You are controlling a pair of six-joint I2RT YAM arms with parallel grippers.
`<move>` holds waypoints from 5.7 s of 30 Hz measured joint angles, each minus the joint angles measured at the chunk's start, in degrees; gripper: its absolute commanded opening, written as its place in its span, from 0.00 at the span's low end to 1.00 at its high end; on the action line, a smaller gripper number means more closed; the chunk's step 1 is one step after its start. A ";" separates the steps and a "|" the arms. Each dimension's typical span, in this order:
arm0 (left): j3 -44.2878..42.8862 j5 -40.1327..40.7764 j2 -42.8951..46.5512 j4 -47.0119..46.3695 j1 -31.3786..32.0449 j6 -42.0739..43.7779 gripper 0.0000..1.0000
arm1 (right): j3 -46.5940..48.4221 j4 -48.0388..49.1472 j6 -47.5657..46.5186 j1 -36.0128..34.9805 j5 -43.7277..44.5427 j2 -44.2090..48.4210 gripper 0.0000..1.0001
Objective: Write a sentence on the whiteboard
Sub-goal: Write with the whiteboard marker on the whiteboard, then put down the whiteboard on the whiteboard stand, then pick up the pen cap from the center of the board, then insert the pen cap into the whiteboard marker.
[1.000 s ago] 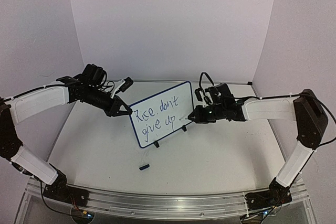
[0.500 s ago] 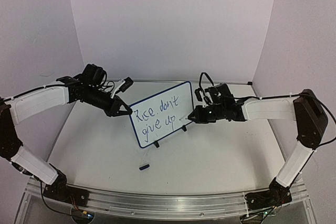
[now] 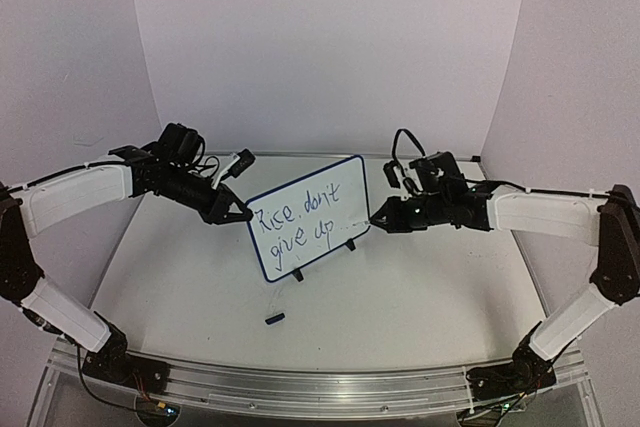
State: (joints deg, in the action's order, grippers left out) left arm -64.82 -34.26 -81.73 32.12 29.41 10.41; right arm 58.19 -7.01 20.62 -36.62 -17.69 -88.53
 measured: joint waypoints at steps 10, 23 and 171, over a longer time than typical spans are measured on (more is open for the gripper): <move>0.00 -0.04 -0.83 1.40 0.57 0.24 0.55 | -1.73 -3.04 -0.70 0.00 3.61 8.68 0.00; 6.99 7.08 11.08 2.71 0.61 -9.46 0.75 | -2.51 -4.42 -1.49 0.00 3.52 16.50 0.00; 19.93 18.78 11.02 -25.00 41.16 -14.97 0.00 | -10.08 -1.44 11.76 -7.56 -43.50 12.76 0.00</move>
State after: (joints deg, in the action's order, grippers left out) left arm -44.88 -15.49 -70.72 7.11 70.57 -4.56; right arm 48.12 -8.45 32.38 -44.18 -61.19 -75.77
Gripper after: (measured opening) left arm 0.085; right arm 0.069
